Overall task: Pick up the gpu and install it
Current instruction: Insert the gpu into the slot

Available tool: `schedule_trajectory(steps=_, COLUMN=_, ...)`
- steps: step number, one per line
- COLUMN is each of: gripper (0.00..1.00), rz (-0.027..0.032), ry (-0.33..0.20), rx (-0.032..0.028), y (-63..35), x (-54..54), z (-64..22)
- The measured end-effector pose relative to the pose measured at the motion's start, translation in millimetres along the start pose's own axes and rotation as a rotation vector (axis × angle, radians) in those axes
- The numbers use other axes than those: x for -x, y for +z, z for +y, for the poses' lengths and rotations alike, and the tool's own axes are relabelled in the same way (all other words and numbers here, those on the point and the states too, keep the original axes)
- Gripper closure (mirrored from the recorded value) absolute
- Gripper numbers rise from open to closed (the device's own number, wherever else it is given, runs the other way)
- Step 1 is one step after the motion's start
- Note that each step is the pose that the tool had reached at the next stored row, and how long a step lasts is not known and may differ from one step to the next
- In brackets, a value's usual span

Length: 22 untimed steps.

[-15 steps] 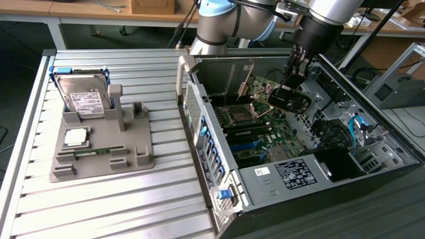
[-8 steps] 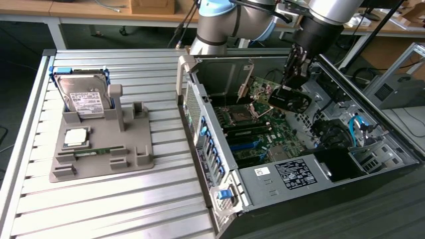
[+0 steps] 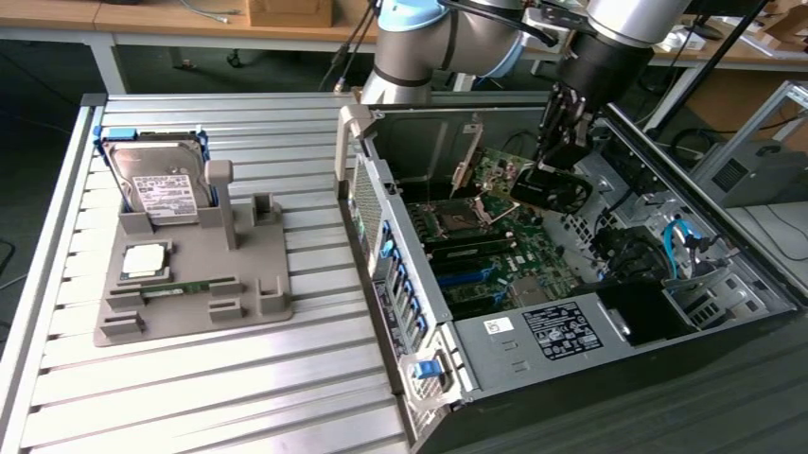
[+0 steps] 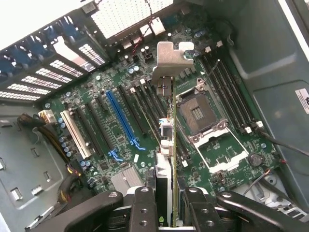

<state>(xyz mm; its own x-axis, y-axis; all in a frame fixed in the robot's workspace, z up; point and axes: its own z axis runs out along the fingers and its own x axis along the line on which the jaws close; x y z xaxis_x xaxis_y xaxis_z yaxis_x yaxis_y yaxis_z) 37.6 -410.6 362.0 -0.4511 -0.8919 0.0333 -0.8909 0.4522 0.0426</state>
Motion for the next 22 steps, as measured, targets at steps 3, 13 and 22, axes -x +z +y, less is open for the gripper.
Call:
schedule_trajectory(steps=3, gripper=0.73, rz=0.0010, ry=-0.024, rx=-0.0008, y=0.0, x=0.0, z=0.0)
schedule_trajectory(steps=13, gripper=0.73, rz=0.0038, ry=-0.089, rx=-0.0030, y=0.0, x=0.0, z=0.0)
schedule_trajectory(steps=22, gripper=0.73, rz=0.0074, ry=-0.173, rx=-0.0058, y=0.0, x=0.0, z=0.0)
